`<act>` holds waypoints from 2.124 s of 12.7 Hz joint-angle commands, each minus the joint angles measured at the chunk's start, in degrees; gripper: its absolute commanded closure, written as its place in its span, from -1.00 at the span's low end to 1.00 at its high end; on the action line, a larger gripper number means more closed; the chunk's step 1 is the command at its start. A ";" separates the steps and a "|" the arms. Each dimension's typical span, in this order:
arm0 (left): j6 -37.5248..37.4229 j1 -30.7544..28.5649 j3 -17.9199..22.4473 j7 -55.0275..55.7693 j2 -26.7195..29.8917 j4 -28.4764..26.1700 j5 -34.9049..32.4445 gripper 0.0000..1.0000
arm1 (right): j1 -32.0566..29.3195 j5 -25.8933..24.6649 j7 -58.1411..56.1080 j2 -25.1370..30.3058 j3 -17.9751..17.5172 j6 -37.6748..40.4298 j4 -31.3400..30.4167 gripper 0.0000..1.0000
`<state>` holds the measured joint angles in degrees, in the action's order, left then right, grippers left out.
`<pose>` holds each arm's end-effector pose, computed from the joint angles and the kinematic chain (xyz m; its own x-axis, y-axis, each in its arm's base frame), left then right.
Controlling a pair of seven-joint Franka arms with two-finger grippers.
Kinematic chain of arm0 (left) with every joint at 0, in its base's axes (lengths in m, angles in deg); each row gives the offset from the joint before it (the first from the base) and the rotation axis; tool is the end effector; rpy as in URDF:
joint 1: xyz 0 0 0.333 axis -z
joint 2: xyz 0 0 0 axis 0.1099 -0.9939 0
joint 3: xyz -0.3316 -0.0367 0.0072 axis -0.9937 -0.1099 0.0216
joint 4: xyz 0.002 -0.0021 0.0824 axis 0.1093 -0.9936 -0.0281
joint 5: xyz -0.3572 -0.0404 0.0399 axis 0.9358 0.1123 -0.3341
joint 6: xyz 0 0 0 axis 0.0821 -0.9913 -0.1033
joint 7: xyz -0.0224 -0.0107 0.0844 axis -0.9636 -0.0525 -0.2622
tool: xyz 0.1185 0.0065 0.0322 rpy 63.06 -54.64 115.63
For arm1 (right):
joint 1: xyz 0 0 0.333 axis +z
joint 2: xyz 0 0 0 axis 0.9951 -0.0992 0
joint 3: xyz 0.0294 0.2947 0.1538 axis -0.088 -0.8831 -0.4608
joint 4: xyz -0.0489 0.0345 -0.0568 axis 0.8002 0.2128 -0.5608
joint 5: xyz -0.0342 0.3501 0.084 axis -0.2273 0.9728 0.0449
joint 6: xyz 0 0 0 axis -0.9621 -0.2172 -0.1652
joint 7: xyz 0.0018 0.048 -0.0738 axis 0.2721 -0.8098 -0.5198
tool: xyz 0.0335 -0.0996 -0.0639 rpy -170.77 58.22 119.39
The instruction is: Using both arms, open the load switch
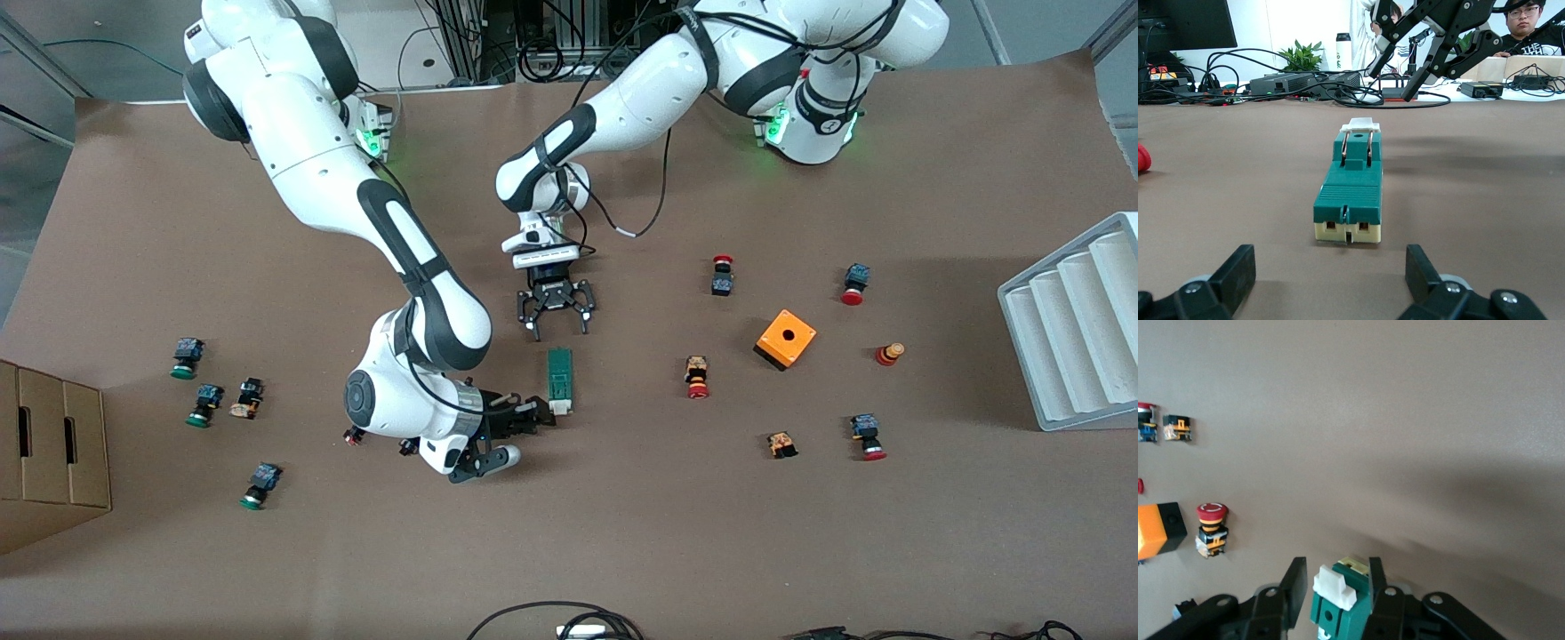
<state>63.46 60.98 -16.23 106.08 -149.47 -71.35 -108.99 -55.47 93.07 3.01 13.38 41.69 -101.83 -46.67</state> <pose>0.3265 -0.5725 0.0758 0.2545 0.0212 0.9668 0.1546 -0.9878 -0.0190 0.6503 0.3604 0.2389 0.9886 0.1404 0.0538 0.1447 -0.7923 -0.5927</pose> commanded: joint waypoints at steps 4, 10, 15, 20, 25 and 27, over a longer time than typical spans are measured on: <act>0.86 0.70 0.17 0.29 -3.10 2.37 -0.36 -1.00 | 0.07 7.99 0.63 -1.62 0.40 -0.98 0.74 0.10; 0.86 0.70 0.17 0.29 -3.10 2.37 -0.36 -1.00 | -1.16 8.26 0.18 -2.06 0.05 -0.72 0.39 0.18; 0.86 0.70 0.17 0.20 -3.10 2.37 -0.27 -1.00 | -1.07 11.68 -0.25 -2.59 0.05 -0.63 0.04 0.23; 0.86 0.70 0.17 0.20 -3.10 2.37 -0.27 -1.00 | -1.07 12.38 -0.34 -2.76 -0.04 -0.45 -0.58 0.23; 0.86 0.70 0.17 0.20 -3.10 2.37 -0.27 -1.00 | -0.72 16.61 -2.54 -2.68 -0.04 -0.19 -1.37 0.31; 0.86 0.70 0.17 0.20 -3.01 2.37 -0.27 -1.00 | -0.72 16.61 -2.54 -2.76 -0.04 -0.10 -1.37 0.31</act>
<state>63.44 60.98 -16.23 106.09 -149.48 -71.34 -108.99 -56.24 107.57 1.94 10.46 41.67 -102.13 -47.68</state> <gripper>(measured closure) 0.000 0.656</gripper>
